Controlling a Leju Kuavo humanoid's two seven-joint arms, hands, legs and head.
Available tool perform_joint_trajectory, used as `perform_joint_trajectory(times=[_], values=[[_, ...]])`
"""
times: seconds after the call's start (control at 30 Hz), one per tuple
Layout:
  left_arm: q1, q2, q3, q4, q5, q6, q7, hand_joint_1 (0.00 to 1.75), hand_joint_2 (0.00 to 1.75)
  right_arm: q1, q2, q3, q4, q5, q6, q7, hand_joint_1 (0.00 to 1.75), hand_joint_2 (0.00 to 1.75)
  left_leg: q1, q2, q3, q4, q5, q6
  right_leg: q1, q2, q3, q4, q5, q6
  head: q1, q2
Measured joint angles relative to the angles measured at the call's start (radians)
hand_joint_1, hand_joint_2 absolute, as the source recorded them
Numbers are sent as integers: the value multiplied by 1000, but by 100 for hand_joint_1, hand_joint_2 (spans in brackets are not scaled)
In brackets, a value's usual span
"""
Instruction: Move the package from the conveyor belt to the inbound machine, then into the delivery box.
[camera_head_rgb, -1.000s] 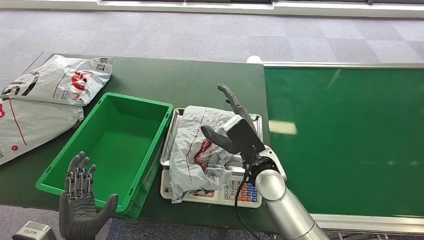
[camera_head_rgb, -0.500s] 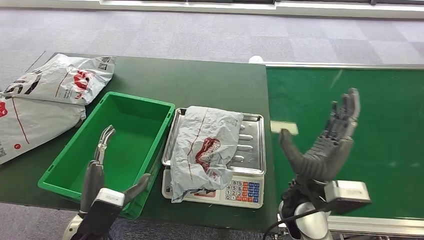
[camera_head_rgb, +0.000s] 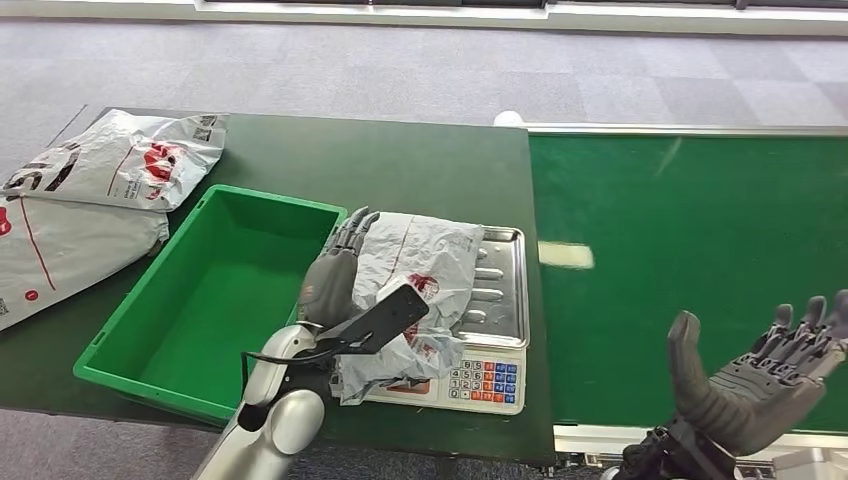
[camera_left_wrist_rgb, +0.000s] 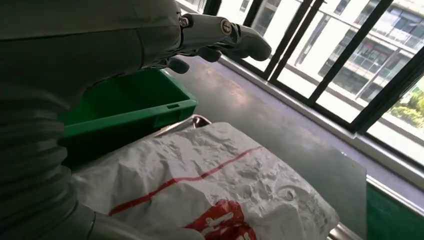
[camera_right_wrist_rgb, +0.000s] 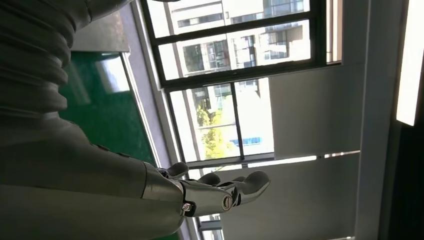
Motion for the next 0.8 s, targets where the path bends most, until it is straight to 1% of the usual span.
perform_joint_trajectory(times=[0.13, 0.23, 0.33, 0.5, 0.53, 0.63, 0.67, 0.8], values=[[-95, -62, -30, 222, -38, 13, 38, 0, 175, -8, -11, 9, 39, -7, 1, 0, 0, 175, 0, 1, 0, 0, 0, 0, 0, 1, 0, 0, 1, 0, 0, 0], [-133, -91, -42, 329, -48, 19, 47, 0, 175, -19, -15, 20, 68, -12, 1, 0, 0, 175, 0, 1, 0, 0, 0, 0, 0, 1, 0, 0, 1, 0, 0, 0], [-154, -108, -47, 390, -49, 19, 49, 0, 175, -26, -18, 26, 86, -12, 1, 0, 0, 175, 0, 0, -1, 0, 0, 0, 0, 1, 0, 0, 1, 0, 0, 0], [-173, -121, -48, 443, -51, 19, 51, 1, 175, -29, -22, 29, 101, -13, 1, 0, 0, 175, 0, 0, -1, 0, 0, 0, 0, 1, 0, 0, 1, 0, 0, 0], [-176, -123, -49, 451, -55, 16, 56, 13, 175, -30, -23, 30, 104, -17, 1, 0, 0, 175, 0, 0, -1, 0, 0, 0, 0, 1, 0, 0, 1, 0, 0, 0], [-191, -129, -53, 489, -87, -15, 90, 143, 175, -38, -29, 38, 115, -33, 1, 0, 0, 175, 0, 1, -1, 0, 0, 0, 0, 1, 0, 0, 1, 0, 0, 0], [-197, -131, -55, 509, -100, -27, 102, 175, 175, -44, -30, 44, 120, -35, 1, 0, 0, 175, 0, 1, -1, 0, 0, 0, 0, 1, 0, 0, 1, 0, 0, 0], [-218, -141, -55, 585, -144, -41, 129, 175, 175, -56, -32, 67, 133, -21, 1, -1, 0, 175, 0, 0, 1, 0, 1, 1, 0, 1, 2, 0, 1, 0, 0, 0]])
